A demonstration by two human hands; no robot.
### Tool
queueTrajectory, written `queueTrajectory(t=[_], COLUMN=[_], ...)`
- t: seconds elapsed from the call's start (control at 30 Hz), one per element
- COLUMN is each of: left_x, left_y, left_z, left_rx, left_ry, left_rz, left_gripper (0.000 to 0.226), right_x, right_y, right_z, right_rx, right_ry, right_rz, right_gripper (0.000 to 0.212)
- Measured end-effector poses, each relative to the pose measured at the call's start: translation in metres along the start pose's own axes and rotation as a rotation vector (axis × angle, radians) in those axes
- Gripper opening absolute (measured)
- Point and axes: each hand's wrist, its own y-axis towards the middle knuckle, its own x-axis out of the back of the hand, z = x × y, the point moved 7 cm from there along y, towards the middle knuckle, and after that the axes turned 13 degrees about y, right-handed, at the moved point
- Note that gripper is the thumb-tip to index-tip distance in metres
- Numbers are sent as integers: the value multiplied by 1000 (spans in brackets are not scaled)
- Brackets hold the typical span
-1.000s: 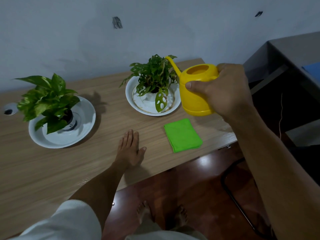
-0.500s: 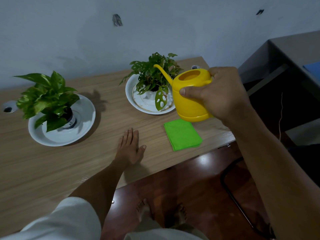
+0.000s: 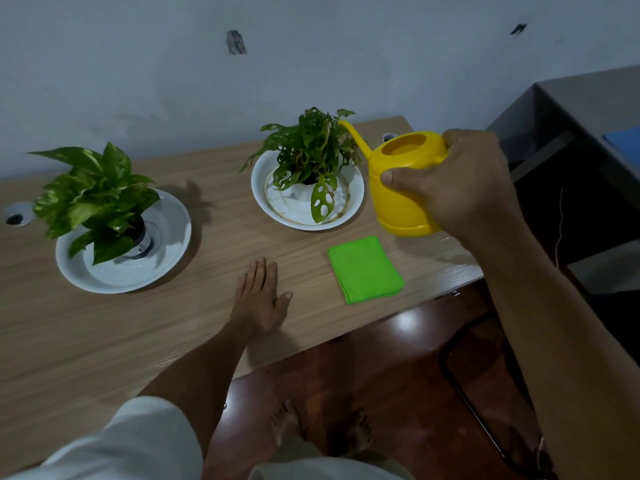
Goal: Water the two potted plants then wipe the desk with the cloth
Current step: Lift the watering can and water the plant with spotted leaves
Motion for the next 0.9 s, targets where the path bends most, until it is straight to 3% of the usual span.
queueTrajectory(t=[0.33,0.47,0.6,0.7,0.83,0.9], left_x=[0,1,2,3,3,3], left_y=[1,0,0,0,0,0], left_z=[0,-1,-1,-2,-2,-2], left_rx=[15,10,15,18,14,11], left_ry=[-10,-4,-1,4,17,21], left_rz=[22,24,36,35,49,48], left_gripper=[92,89,87,87,87,87], right_x=[-9,-14,-15,-13,-7,-3], right_y=[-5,-7,-9,-10,-4,0], right_z=[18,16,13,11,0,-5], right_rx=[0,-26,-7,-8,-31,-34], right_ry=[157,143,106,66,20,-14], right_rz=[51,93,140,150,126,84], right_gripper=[42,75,83,101,63,61])
